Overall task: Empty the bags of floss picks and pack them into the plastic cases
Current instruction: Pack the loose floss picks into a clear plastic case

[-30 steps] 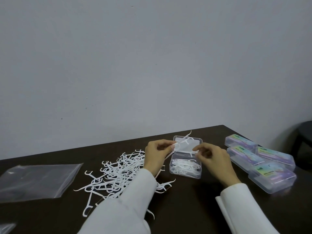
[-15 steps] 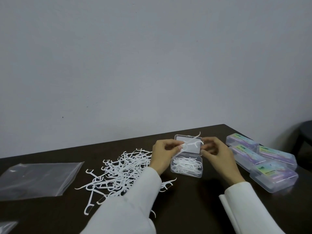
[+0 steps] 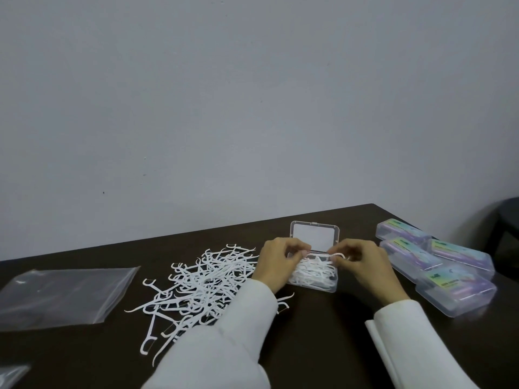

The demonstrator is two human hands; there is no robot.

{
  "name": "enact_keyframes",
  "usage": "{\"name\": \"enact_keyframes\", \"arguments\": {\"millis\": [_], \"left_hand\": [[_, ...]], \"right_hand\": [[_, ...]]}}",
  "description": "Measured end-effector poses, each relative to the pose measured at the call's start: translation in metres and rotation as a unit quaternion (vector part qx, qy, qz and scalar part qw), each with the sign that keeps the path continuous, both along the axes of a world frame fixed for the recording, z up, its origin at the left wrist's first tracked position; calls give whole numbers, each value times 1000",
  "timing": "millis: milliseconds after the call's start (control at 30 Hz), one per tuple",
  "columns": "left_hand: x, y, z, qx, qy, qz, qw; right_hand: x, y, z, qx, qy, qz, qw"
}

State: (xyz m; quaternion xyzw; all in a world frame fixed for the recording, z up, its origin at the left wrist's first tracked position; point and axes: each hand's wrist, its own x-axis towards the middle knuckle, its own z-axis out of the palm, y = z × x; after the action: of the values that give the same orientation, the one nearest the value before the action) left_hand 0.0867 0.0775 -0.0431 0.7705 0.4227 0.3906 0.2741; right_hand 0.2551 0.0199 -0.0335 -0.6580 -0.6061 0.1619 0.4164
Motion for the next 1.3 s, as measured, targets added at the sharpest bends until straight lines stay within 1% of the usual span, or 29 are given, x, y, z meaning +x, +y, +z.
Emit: {"name": "enact_keyframes", "arguments": {"millis": [67,133,300,400,467,633,800,933,1067,1200,1300], "left_hand": [[-6,1,5,0,-16,0,1000],[-15,4,10,-8,-14,-7,1000],[-39,14,16,-67,16,-73,995],[-42,14,17,-78,38,-96,992],[-39,13,15,-70,39,-85,993],[-34,12,8,-56,1,-59,997],[-25,7,7,-34,-38,-30,998],[-17,2,2,-27,-57,-26,998],[-13,2,-1,-30,-47,-19,998],[-14,2,-1,-28,-48,-24,998],[-15,3,-2,-45,-44,-46,997]], "right_hand": [[-1,-1,1,17,3,-14,1000],[-2,-1,3,36,16,-24,999],[-3,-2,5,69,48,-34,996],[-6,0,3,60,50,-23,997],[-9,3,0,27,23,0,999],[-9,5,-6,-25,-90,57,994],[-8,4,-4,-43,-114,79,989],[-8,3,-3,-25,-123,56,990],[0,0,-1,-22,-83,19,996],[5,-4,1,-85,-56,49,994],[4,-4,2,-88,-43,67,993]]}}
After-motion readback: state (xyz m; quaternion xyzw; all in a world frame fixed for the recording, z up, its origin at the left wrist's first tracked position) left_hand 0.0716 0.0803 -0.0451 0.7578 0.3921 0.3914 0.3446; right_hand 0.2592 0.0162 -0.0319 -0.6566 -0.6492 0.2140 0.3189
